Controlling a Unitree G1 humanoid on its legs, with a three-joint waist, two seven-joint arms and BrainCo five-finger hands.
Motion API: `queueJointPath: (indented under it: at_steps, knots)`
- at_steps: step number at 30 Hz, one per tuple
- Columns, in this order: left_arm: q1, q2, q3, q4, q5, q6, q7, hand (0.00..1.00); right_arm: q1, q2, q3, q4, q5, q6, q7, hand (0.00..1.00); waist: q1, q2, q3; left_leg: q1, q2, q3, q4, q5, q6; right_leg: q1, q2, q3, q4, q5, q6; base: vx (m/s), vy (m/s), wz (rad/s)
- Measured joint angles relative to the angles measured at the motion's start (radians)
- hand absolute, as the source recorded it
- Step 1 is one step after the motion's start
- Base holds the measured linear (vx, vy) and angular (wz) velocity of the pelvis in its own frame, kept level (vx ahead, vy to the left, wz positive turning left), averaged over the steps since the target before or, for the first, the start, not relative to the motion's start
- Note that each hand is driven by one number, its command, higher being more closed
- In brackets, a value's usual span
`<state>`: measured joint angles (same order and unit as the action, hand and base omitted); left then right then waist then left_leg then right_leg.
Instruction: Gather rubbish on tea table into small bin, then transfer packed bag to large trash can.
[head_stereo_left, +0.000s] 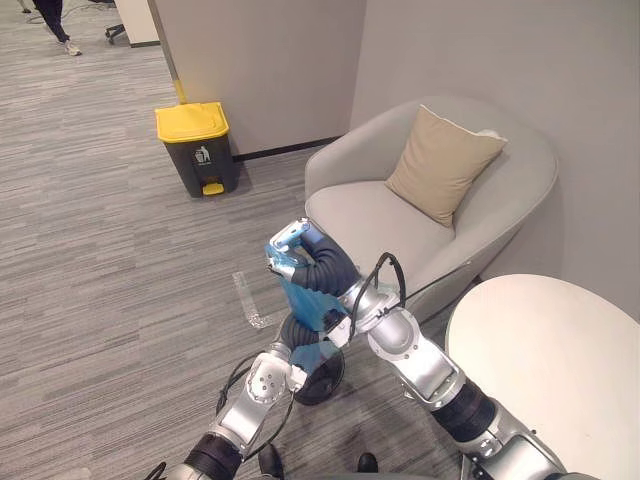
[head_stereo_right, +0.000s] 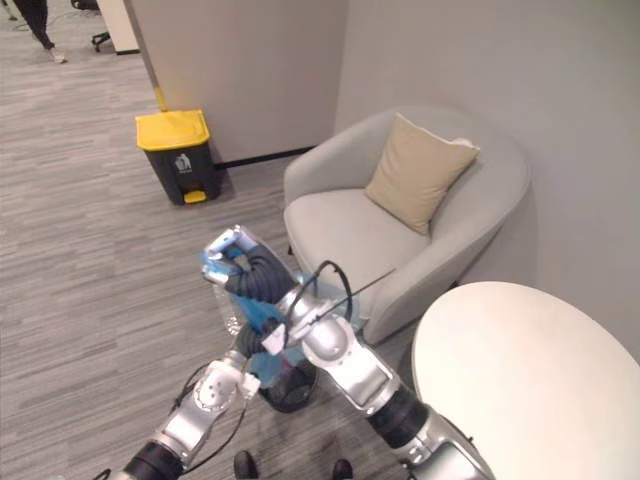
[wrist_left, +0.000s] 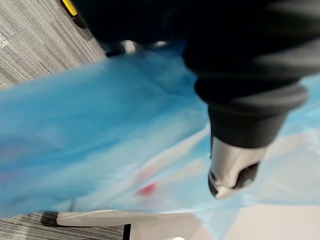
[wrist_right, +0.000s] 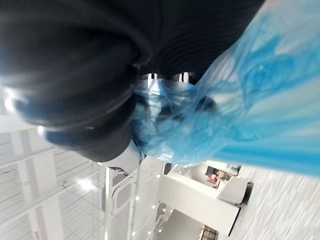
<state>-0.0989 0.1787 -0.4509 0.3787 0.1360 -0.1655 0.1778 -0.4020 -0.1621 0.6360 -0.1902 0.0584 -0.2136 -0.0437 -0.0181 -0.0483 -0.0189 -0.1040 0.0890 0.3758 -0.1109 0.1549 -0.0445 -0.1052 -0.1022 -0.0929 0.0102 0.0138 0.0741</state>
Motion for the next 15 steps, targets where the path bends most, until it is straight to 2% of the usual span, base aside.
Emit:
queueJointPath:
  at_steps: [8,9,15]
  knots:
    - [0.000,-0.010,0.001,0.001,-0.023,0.005,0.022,1.00,0.000,0.014,0.014,0.001,0.023,-0.001,-0.005,1.00,-0.003,-0.009,-0.006,0.000,0.000,0.002,0.000,-0.005,-0.006,-0.001,0.000,0.003,0.000,0.000,-0.001,0.01,0.000,0.00]
    - [0.000,-0.010,0.003,0.000,-0.032,0.005,0.027,1.00,0.001,0.014,0.014,0.003,0.023,-0.001,-0.004,0.00,-0.003,-0.009,-0.006,0.000,-0.003,0.002,0.000,-0.003,-0.004,-0.001,0.001,0.002,0.001,0.000,0.000,0.04,0.004,0.00]
    - [0.030,-0.038,0.060,-0.074,-0.063,0.007,0.037,1.00,0.054,0.048,0.006,0.016,-0.003,-0.013,-0.002,0.00,-0.006,-0.010,-0.007,0.003,-0.010,0.001,0.000,0.003,0.004,0.001,0.000,0.000,0.010,0.000,0.002,0.03,0.003,0.01]
